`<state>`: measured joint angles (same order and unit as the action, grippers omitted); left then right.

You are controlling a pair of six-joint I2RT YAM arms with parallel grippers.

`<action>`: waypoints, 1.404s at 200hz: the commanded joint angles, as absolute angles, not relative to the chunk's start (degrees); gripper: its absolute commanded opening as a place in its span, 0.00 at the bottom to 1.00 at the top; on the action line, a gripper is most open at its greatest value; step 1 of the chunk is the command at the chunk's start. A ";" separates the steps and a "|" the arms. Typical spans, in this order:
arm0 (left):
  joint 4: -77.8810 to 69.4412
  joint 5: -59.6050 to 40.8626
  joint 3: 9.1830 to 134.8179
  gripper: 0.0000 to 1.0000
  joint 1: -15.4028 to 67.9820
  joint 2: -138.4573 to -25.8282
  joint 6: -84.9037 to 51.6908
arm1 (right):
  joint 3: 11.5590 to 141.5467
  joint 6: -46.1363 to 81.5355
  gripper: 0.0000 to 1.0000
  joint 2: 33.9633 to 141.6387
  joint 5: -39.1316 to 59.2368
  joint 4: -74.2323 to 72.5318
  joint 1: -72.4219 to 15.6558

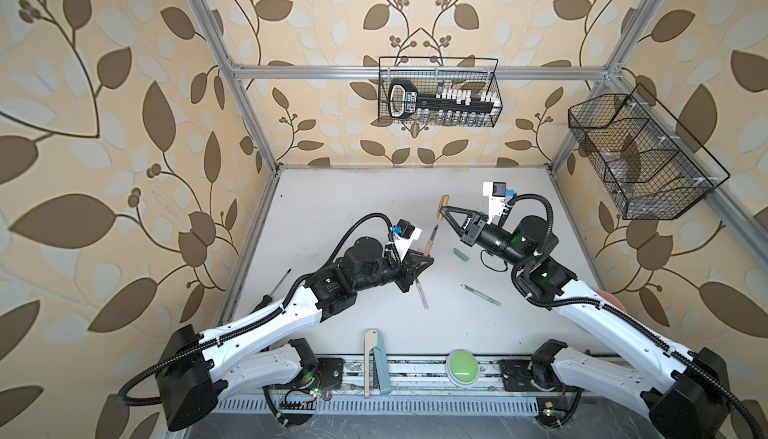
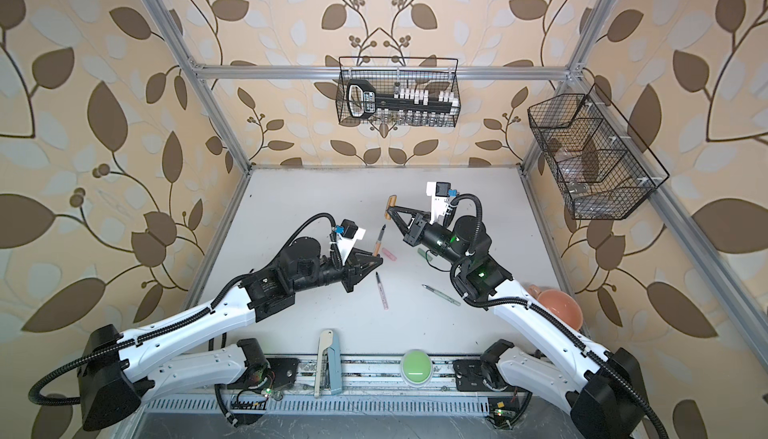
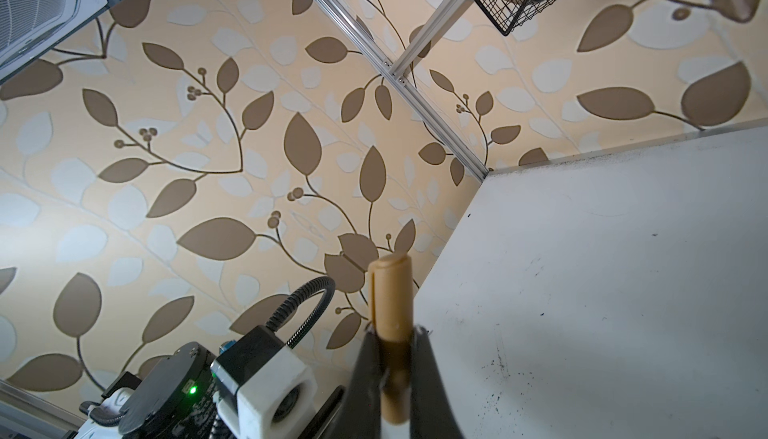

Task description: Insert the pens into the pen caps

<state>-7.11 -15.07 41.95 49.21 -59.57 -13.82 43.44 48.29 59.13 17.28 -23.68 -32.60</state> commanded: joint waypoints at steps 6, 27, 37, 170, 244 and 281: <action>-8.33 -16.17 42.91 0.00 49.66 -58.18 -12.79 | 43.89 49.06 0.01 59.37 18.28 -24.83 -32.68; -8.35 -16.26 42.98 0.00 49.66 -58.36 -12.84 | 43.68 49.60 0.02 59.84 18.28 -25.90 -32.91; -8.26 -16.17 42.98 0.00 49.66 -58.36 -12.91 | 43.68 49.71 0.02 60.15 18.43 -26.19 -33.17; -7.91 -13.62 42.07 0.00 49.66 -56.95 -12.67 | 41.58 48.69 0.02 57.34 17.14 -23.27 -34.23; -8.09 -14.67 42.80 0.00 49.66 -58.45 -12.83 | 41.92 49.80 0.01 58.25 17.31 -25.94 -34.27; -7.91 -14.68 42.72 0.00 49.66 -58.45 -12.94 | 42.62 49.56 0.01 58.70 17.50 -25.60 -33.89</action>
